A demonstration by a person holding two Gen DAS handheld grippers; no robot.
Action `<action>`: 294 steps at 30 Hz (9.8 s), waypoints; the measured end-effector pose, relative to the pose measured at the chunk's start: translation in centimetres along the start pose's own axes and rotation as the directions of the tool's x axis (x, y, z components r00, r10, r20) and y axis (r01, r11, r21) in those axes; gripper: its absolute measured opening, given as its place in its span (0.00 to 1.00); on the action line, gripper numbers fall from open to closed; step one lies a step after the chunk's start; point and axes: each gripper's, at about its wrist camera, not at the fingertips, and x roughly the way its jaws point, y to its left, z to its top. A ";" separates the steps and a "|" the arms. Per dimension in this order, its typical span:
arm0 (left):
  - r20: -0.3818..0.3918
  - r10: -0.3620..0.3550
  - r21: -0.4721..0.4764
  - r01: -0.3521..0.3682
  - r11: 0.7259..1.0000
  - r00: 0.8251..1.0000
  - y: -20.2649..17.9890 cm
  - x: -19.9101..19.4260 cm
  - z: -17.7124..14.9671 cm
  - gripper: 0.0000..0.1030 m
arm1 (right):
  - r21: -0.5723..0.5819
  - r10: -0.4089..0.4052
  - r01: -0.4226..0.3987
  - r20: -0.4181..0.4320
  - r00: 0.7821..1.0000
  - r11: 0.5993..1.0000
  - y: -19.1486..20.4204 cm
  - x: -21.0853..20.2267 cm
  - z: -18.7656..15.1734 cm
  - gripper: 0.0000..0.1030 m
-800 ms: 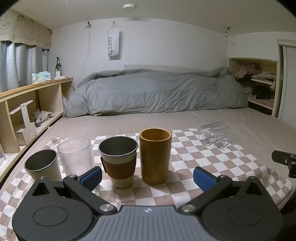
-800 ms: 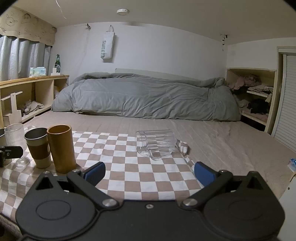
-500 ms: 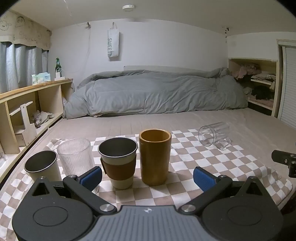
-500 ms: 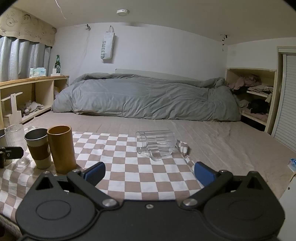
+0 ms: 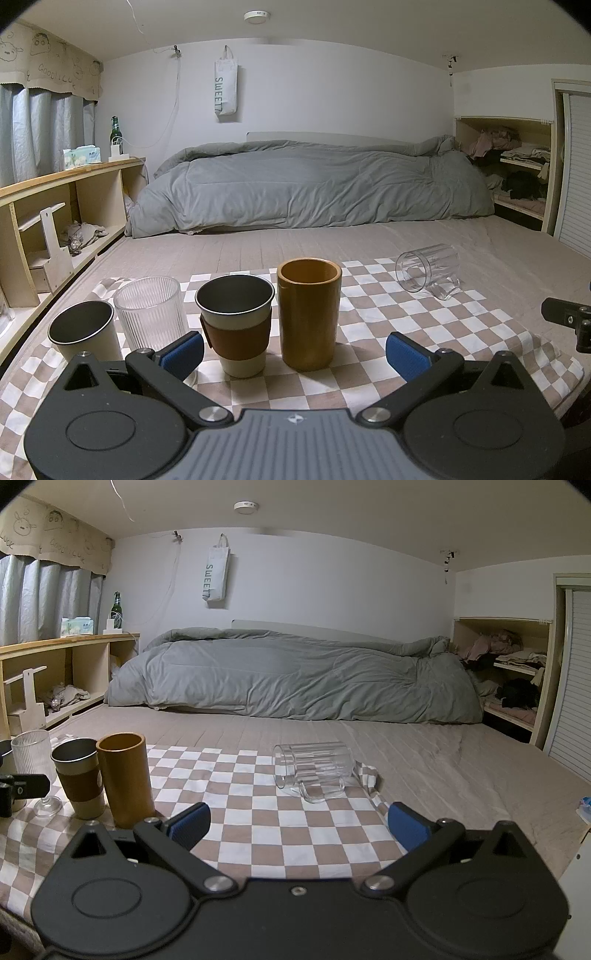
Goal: Flip cup upright
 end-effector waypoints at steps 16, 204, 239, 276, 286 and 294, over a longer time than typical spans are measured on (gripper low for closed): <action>0.002 0.000 0.000 0.000 1.000 1.000 0.0 0.0 0.0 1.00 | -0.002 0.002 -0.002 0.003 1.000 1.000 0.2 0.0 0.3 1.00; -0.450 -0.102 -0.060 0.084 0.995 0.887 -11.7 24.5 10.1 0.75 | 0.405 0.586 -0.471 -0.231 0.777 0.784 -12.0 19.3 6.5 0.81; -0.172 -0.205 0.260 0.245 0.934 0.964 -13.2 16.9 7.8 0.74 | 0.136 0.584 -0.568 -0.232 0.778 0.811 -7.5 18.3 5.4 0.80; -0.119 -0.242 0.182 0.261 0.948 0.963 -11.9 13.5 7.9 0.87 | -0.162 0.543 -0.598 -0.285 0.790 0.785 -0.5 17.9 1.4 0.66; -0.043 -0.173 0.090 0.176 0.980 0.984 -7.9 6.7 7.2 1.00 | -0.059 0.412 -0.430 -0.189 0.891 0.901 -3.1 10.5 6.0 0.75; -0.002 -0.109 0.039 0.109 0.993 0.994 -4.3 2.3 5.4 1.00 | -0.015 0.284 -0.286 -0.083 0.955 0.958 -3.5 4.7 6.6 0.88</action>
